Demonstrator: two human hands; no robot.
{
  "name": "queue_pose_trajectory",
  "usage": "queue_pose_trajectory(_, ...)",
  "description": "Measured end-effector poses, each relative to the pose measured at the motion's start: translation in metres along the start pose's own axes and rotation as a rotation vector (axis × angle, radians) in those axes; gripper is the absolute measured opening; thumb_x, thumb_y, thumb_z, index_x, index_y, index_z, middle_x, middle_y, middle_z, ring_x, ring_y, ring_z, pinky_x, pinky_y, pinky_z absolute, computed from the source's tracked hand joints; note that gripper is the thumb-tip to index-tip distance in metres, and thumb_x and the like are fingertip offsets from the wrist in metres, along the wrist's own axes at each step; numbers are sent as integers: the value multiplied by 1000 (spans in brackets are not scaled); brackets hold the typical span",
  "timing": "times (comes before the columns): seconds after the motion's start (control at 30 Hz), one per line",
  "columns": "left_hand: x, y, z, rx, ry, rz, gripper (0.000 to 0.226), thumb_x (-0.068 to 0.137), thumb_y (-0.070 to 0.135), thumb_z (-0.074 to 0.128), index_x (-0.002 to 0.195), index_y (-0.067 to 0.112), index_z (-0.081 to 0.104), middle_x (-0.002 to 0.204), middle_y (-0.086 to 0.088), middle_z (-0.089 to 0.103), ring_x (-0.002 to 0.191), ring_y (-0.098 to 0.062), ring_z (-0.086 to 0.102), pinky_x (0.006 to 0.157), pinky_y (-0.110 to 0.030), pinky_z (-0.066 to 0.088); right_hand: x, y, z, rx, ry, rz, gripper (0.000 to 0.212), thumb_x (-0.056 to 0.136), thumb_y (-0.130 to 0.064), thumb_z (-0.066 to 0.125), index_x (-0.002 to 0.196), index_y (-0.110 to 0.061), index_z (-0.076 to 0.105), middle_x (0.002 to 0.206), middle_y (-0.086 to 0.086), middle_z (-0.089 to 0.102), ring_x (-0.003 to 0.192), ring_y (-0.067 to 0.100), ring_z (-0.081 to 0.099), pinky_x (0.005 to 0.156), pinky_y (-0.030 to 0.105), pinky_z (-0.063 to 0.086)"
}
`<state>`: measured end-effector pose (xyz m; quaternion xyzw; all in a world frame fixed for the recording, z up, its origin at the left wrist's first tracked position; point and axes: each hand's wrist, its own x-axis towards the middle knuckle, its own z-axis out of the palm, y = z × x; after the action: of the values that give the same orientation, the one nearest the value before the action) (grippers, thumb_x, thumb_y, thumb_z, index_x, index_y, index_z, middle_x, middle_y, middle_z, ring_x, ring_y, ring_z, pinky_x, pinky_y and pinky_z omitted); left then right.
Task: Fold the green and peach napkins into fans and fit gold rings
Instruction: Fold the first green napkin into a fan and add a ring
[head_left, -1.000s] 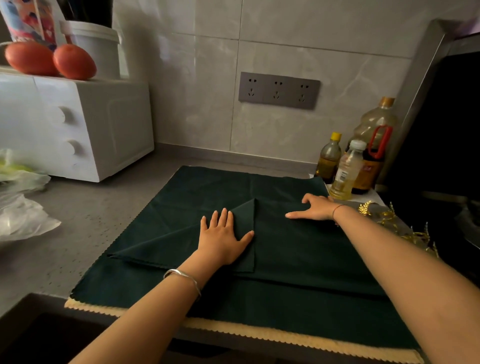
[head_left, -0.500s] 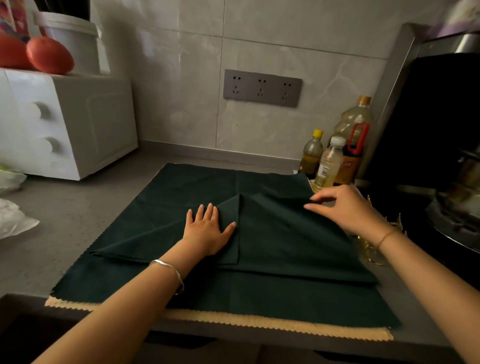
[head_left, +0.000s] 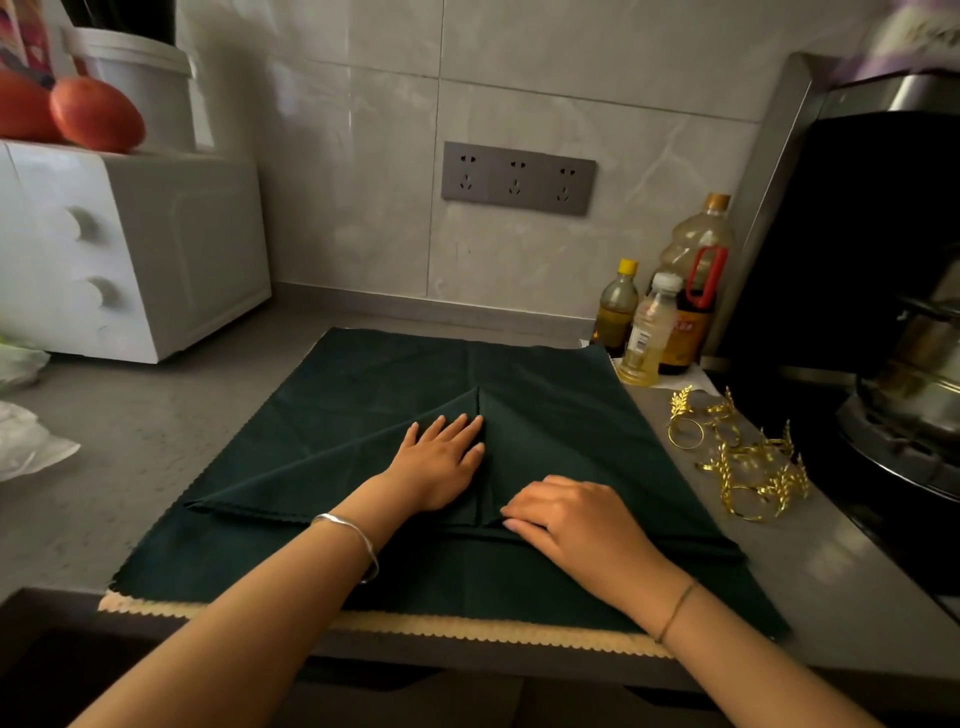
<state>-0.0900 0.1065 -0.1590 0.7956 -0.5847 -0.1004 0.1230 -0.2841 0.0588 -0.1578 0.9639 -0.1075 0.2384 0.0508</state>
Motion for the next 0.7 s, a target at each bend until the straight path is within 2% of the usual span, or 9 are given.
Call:
queue_pose_trajectory(0.1,-1,1,1,18,-11,5,51,101,48,16,150,39,3,160,4,2,147,-20,-4,118,-44,-7,-5,-7,1,-2,-10,27,35,88,-40,41,90,-30,75,87,-19,69,80,-1,61,61,16,52)
queue_pose_trajectory(0.17,-1,1,3,58,-15,4,52,100,51,16,150,41,4,160,4,1,147,-21,-5,118,-45,-7,-6,-11,-2,41,-31,54,37,90,-42,40,97,-29,74,95,-18,70,88,-2,61,70,17,53)
queue_pose_trajectory(0.27,0,0,3,107,-27,8,55,99,54,17,150,40,4,160,3,-1,147,-21,-6,118,-46,-7,2,-7,-11,254,-77,183,47,90,-51,36,99,-25,74,100,-13,71,94,2,61,82,24,51)
queue_pose_trajectory(0.33,1,0,3,124,-33,9,56,99,54,17,150,38,2,160,3,-2,147,-21,-7,118,-46,-6,18,4,-15,401,14,299,43,92,-48,40,100,-23,73,102,-8,71,95,5,64,85,29,51)
queue_pose_trajectory(0.4,1,0,4,130,-34,6,58,99,54,17,151,36,1,160,3,-3,147,-21,-7,118,-46,-6,43,21,-9,385,79,407,33,97,-35,42,114,-22,68,117,-6,67,109,8,60,93,25,47)
queue_pose_trajectory(0.43,1,0,4,133,-35,5,58,99,54,17,151,35,1,160,3,-3,147,-21,-7,118,-46,-6,56,28,-5,344,48,448,34,99,-30,39,122,-21,62,127,-4,62,118,10,55,98,24,42)
queue_pose_trajectory(0.53,1,0,3,145,-49,4,58,99,54,17,151,34,-1,160,2,-5,146,-21,-8,118,-46,-7,89,43,18,242,-193,505,41,103,-23,27,142,-16,40,149,-1,37,139,13,30,110,26,26)
queue_pose_trajectory(0.63,2,1,2,148,-55,-2,59,99,54,17,151,33,-1,160,2,-5,146,-21,-9,118,-46,-7,97,47,38,185,-376,492,45,104,-23,22,149,-15,25,157,-2,20,144,12,15,114,26,13)
queue_pose_trajectory(0.7,1,1,2,148,-60,-2,59,99,54,17,151,33,-1,160,2,-5,146,-21,-9,118,-46,-7,91,47,44,179,-412,497,47,104,-27,20,150,-16,20,158,-3,13,145,11,10,115,28,9)
